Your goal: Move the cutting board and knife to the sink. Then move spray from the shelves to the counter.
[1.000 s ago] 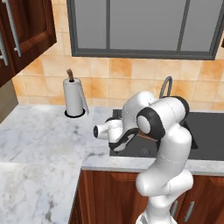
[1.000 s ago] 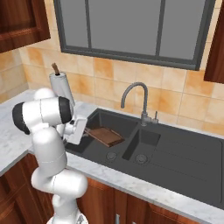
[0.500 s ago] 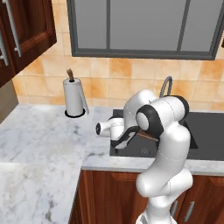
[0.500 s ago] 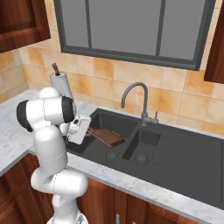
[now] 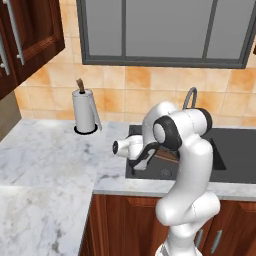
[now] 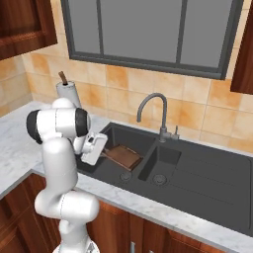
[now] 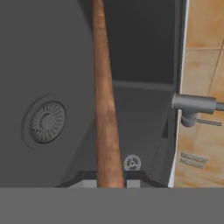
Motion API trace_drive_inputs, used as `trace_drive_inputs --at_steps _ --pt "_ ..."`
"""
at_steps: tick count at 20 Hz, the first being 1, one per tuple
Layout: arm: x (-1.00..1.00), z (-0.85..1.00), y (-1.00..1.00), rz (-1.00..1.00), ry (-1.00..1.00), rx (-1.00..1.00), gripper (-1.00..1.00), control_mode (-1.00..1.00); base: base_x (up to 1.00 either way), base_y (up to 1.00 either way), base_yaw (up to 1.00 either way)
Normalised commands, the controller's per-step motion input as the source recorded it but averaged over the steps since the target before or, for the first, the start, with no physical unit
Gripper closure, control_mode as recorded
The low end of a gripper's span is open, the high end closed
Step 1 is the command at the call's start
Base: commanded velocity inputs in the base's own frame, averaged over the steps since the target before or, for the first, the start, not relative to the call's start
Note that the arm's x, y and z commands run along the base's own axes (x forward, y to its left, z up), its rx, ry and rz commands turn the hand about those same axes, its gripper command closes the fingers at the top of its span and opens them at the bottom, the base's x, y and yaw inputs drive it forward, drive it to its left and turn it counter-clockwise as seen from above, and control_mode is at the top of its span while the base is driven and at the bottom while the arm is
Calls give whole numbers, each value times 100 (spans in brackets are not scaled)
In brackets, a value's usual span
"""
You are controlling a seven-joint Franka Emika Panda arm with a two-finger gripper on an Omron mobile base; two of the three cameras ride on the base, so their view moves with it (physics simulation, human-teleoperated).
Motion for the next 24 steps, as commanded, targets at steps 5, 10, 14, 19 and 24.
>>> trace_drive_inputs --at_steps 5,10,14,19,24 --pt "18 -38 0 -6 1 0 100 -100 0 0 0" --pt "20 -29 7 -6 0 0 100 -100 0 0 0" --pt "10 -29 17 -6 0 0 100 -100 0 0 0" --pt "14 -29 23 -6 0 0 100 -100 0 0 0" --pt "14 -33 28 -4 0 0 -100 -100 0 0 0"
